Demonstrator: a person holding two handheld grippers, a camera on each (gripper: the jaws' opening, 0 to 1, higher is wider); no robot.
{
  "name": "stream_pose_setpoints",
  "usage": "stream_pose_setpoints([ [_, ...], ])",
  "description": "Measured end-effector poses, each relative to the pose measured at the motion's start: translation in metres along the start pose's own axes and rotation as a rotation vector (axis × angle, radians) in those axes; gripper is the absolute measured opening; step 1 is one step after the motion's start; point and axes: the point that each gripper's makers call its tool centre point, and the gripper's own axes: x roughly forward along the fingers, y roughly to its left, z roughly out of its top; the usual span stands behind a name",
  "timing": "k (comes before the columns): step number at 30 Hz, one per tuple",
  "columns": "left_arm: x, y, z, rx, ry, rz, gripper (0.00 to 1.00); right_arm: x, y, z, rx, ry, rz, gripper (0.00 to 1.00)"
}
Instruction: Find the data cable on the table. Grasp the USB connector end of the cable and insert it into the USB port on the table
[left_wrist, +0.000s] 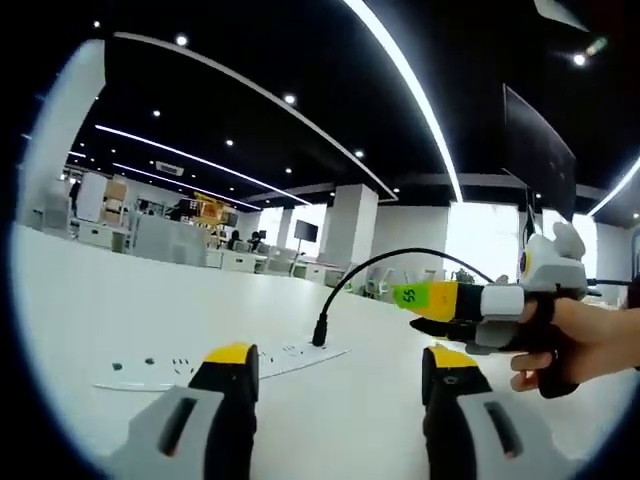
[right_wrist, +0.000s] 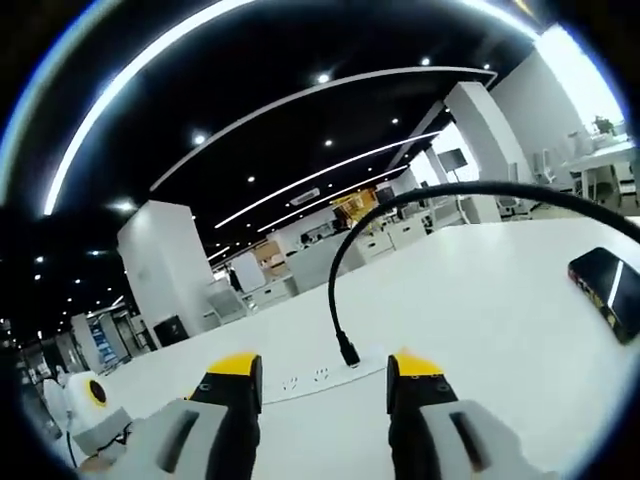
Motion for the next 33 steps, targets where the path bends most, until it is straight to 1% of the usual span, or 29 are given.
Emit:
stream_pose_setpoints([
  [4, -0.024, -0.004, 0.001, -0.011, -0.001, 0.023, 0.71, -0.015, 0.009, 0.005, -0.022, -0.025, 0.013, 0.54],
  [6, -0.034, -0.006, 0.000, -0.004, 0.006, 0.036, 0.72, -0.022, 0.014, 0.008, -0.015, -0.044, 0.021, 0.56],
  [9, -0.050, -0.014, -0.002, -0.012, 0.029, 0.040, 0.73, -0.037, 0.027, 0.003, -0.005, -0.049, 0.033, 0.58],
  [12, -0.070, -0.019, -0.002, -0.006, 0.036, 0.052, 0.74, -0.051, 0.042, -0.002, -0.031, -0.048, 0.064, 0.58],
  [13, -0.073, -0.013, 0.000, -0.010, 0.032, 0.064, 0.74, -0.058, 0.047, -0.003, -0.046, -0.049, 0.069, 0.58],
  [15, -0.087, -0.012, 0.004, -0.012, 0.020, 0.094, 0.73, -0.069, 0.053, -0.004, -0.056, -0.057, 0.078, 0.58],
  [18, -0.113, -0.009, 0.013, 0.014, 0.003, 0.148, 0.73, -0.081, 0.060, -0.003, -0.059, -0.072, 0.092, 0.58],
  [19, -0.126, -0.007, 0.019, 0.024, -0.004, 0.176, 0.73, -0.085, 0.063, -0.002, -0.069, -0.080, 0.101, 0.58],
  [20, -0.136, -0.006, 0.024, 0.032, -0.014, 0.186, 0.74, -0.090, 0.065, 0.000, -0.072, -0.091, 0.109, 0.59],
  [22, -0.157, -0.004, 0.033, 0.044, -0.024, 0.218, 0.75, -0.097, 0.069, 0.004, -0.075, -0.108, 0.133, 0.59],
  [23, -0.164, -0.004, 0.036, 0.045, -0.029, 0.225, 0.76, -0.102, 0.073, 0.003, -0.074, -0.097, 0.159, 0.58],
  [25, -0.187, 0.002, 0.045, 0.026, -0.060, 0.272, 0.79, -0.111, 0.075, 0.003, -0.101, -0.096, 0.168, 0.57],
  [26, -0.197, 0.005, 0.048, 0.028, -0.069, 0.287, 0.79, -0.114, 0.076, 0.005, -0.136, -0.113, 0.168, 0.57],
  [27, -0.207, 0.007, 0.050, 0.032, -0.070, 0.303, 0.79, -0.117, 0.077, 0.004, -0.166, -0.106, 0.164, 0.57],
  [29, -0.220, 0.013, 0.055, 0.044, -0.086, 0.337, 0.79, -0.122, 0.080, 0.002, -0.197, -0.101, 0.166, 0.57],
  [30, -0.226, 0.019, 0.057, 0.046, -0.085, 0.347, 0.79, -0.125, 0.082, 0.002, -0.196, -0.104, 0.171, 0.57],
  [31, -0.232, 0.025, 0.061, 0.065, -0.087, 0.369, 0.80, -0.128, 0.083, 0.001, -0.194, -0.107, 0.171, 0.58],
  [32, -0.238, 0.023, 0.063, 0.086, -0.076, 0.380, 0.80, -0.131, 0.084, 0.001, -0.186, -0.112, 0.175, 0.58],
  [33, -0.244, 0.021, 0.067, 0.098, -0.084, 0.384, 0.80, -0.135, 0.085, 0.000, -0.178, -0.117, 0.179, 0.58],
])
